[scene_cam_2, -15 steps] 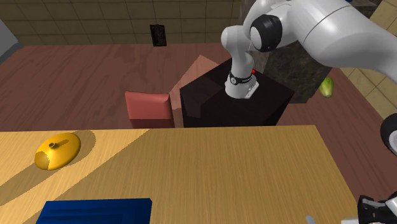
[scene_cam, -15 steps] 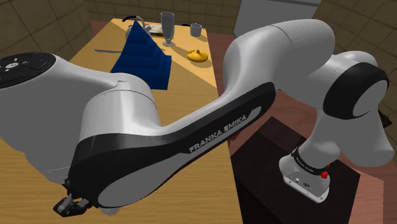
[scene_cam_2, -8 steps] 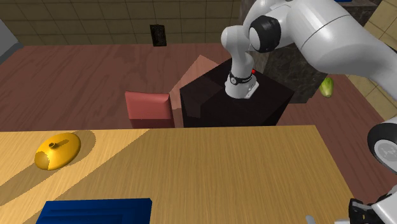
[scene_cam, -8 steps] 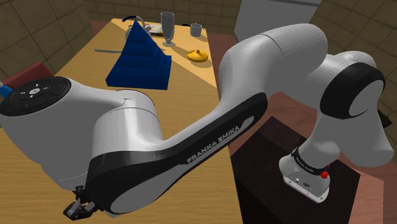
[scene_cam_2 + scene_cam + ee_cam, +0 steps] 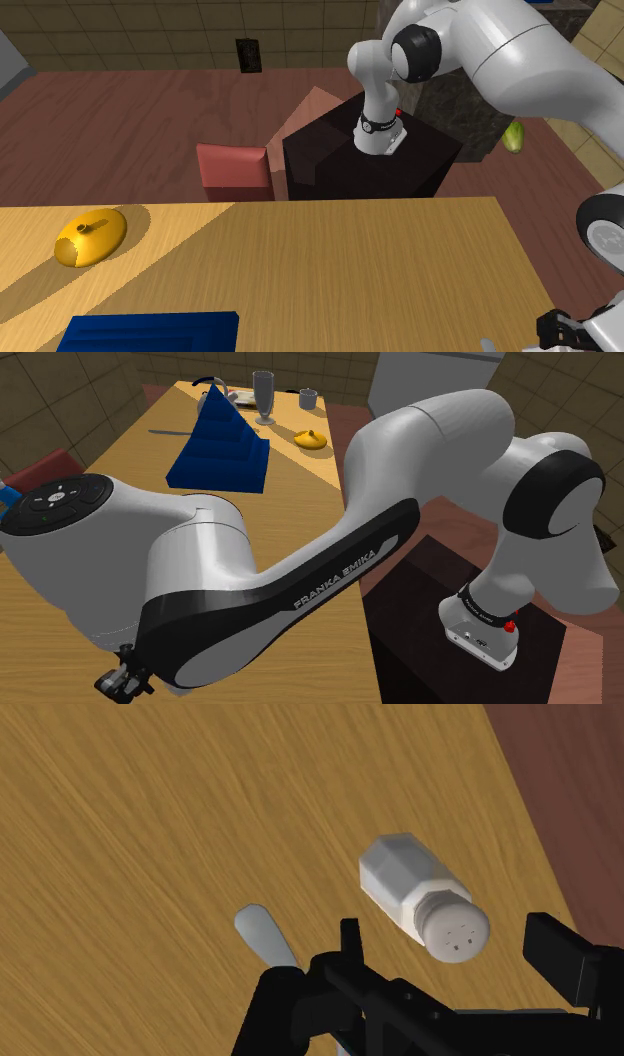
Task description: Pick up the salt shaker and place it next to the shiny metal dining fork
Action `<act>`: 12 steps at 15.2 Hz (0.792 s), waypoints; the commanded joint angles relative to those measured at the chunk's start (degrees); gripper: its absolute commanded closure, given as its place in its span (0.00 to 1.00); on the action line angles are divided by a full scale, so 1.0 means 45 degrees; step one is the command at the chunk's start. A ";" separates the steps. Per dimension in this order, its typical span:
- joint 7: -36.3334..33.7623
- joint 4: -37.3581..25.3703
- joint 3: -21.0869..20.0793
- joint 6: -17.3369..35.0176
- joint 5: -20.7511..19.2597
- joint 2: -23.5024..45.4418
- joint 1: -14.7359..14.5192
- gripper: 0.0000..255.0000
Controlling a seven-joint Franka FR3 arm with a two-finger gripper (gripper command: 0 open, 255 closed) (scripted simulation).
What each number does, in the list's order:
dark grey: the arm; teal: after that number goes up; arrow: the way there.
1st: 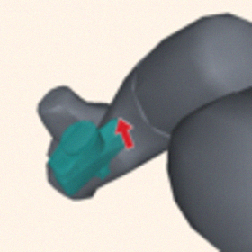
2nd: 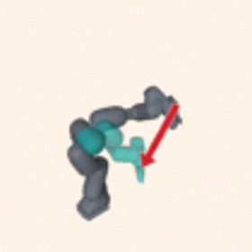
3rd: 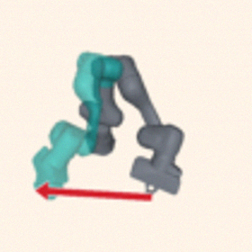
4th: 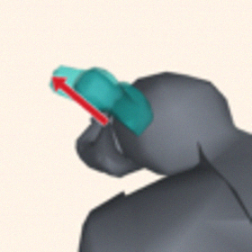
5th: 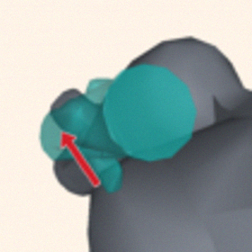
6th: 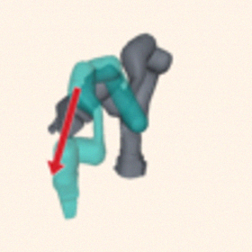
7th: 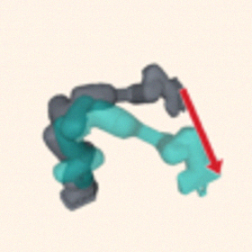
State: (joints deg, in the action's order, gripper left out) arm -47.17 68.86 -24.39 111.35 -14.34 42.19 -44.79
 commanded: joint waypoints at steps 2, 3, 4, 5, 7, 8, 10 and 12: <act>0.0000 0.0001 0.0000 0.0001 0.0000 -0.0001 0.0000 0.00; 0.0000 0.0001 0.0000 0.0001 0.0000 -0.0001 0.0000 0.00; 0.0000 0.0001 0.0000 0.0001 0.0000 -0.0001 0.0000 0.00; 0.0036 -0.0217 -0.0034 -0.0338 0.0050 -0.0131 0.0001 0.00; 0.0109 -0.0744 -0.0087 -0.1050 0.0137 -0.0337 -0.0022 0.00; 0.0137 -0.0990 -0.0104 -0.1347 0.0164 -0.0396 -0.0042 0.00; 0.0137 -0.0988 -0.0104 -0.1346 0.0165 -0.0397 -0.0041 0.00; 0.0137 -0.0990 -0.0103 -0.1347 0.0164 -0.0396 -0.0042 0.00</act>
State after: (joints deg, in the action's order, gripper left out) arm -46.57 64.45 -24.86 105.36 -13.61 40.40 -44.98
